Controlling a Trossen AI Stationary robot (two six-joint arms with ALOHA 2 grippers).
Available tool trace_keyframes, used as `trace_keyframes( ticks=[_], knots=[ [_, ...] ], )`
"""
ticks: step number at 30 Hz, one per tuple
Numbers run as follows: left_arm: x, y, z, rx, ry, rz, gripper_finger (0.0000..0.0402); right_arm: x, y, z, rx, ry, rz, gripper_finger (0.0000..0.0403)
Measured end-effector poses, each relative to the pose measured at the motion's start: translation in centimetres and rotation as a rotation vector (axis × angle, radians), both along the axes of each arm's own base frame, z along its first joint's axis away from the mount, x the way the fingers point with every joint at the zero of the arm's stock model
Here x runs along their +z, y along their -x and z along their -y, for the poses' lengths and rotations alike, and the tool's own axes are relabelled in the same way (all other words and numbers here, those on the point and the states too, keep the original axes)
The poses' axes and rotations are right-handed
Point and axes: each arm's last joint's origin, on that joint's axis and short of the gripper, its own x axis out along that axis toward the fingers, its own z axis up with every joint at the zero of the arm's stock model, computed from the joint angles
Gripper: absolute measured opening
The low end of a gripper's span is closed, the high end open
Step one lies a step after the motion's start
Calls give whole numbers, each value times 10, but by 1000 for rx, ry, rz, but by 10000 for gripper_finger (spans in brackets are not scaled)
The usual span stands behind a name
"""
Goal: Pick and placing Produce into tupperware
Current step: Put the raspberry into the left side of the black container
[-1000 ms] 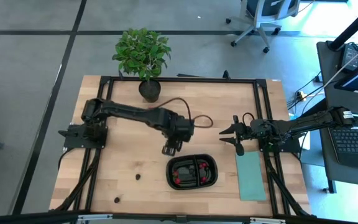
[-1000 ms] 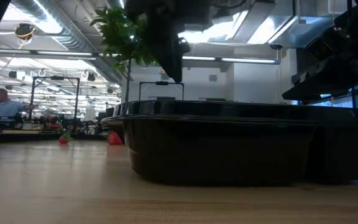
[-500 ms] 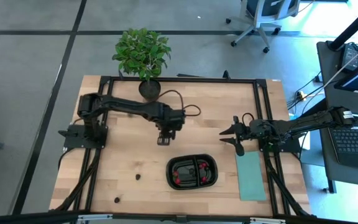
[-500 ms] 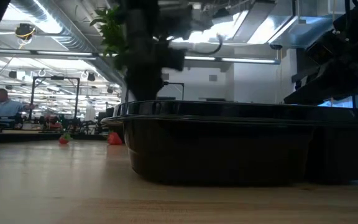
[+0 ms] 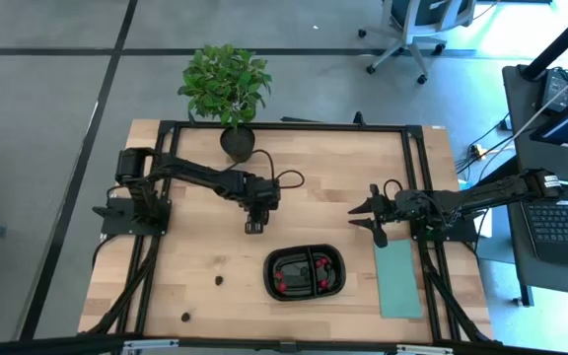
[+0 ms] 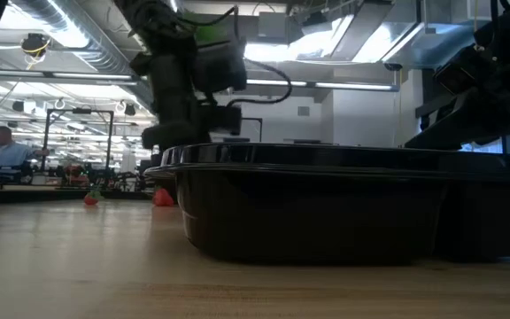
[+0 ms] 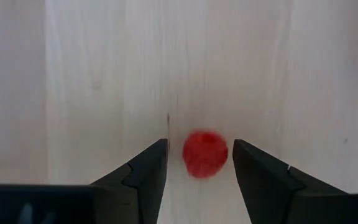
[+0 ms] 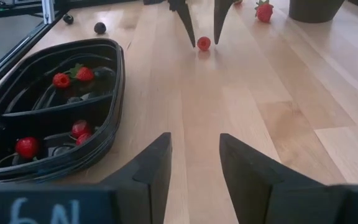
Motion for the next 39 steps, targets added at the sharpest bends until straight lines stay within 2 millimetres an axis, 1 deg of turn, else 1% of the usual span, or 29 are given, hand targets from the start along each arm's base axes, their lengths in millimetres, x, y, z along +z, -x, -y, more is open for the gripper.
trace_keyframes(
  ticks=[8, 12, 25, 30, 39],
  knots=[
    [-10, 7, 1, 33, 11, 3, 175, 0, 0, 0, 0, 0, 2, 138],
    [-10, 6, 2, 67, 19, 10, 175, 0, 0, 0, 0, 0, 3, 138],
    [-11, 4, 4, 68, 0, 30, 172, 0, 0, 0, 1, 3, 2, 138],
    [-11, 3, 4, 68, 0, 37, 154, 0, 0, 0, 1, 3, 2, 138],
    [-11, 3, 4, 68, 0, 40, 100, 0, 0, 0, 1, 3, 3, 138]
  ],
)
